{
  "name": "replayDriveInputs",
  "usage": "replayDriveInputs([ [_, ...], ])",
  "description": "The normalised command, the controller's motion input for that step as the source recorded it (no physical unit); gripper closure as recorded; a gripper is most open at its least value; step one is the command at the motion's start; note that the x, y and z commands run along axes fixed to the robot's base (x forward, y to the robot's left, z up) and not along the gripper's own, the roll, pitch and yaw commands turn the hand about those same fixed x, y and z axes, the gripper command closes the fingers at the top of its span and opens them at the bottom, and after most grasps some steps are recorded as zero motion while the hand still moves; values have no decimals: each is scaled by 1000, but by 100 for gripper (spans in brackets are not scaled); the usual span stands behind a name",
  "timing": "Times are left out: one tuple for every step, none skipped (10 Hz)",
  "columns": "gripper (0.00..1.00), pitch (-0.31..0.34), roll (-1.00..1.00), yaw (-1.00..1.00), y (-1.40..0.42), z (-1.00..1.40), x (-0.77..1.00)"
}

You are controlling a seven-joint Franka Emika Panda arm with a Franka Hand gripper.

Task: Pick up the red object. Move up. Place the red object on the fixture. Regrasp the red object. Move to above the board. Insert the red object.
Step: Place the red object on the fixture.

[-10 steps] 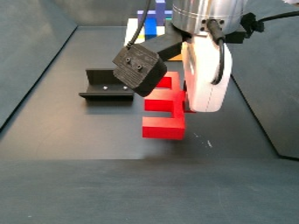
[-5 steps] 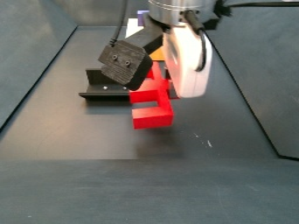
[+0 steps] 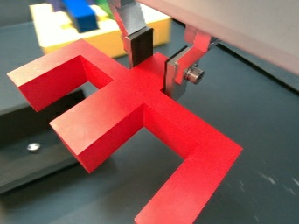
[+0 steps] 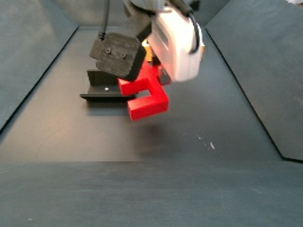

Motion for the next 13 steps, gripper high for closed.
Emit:
replayDriveInputs([
  [100,229,-166,609,-271,106,414],
  [100,251,-151,591,-271,60,463],
  [100,280,-214,554,-263,26,486],
  [100,251,-303,557,-186,29,386],
  [100,277,-340,566,-189,14,366],
  [100,314,-343,546,-180,51,371],
  [100,311,-343,546,-180,63,354],
  [100,380,-349,506,-197,106,400],
  [100,377,-320,517,-194,134,397],
  [100,334,-297,549,-211,114,389],
  [100,343,-317,546,-220,97,389],
  [100,337,-320,540,-220,97,389],
  [100,311,-306,560,-234,80,383],
])
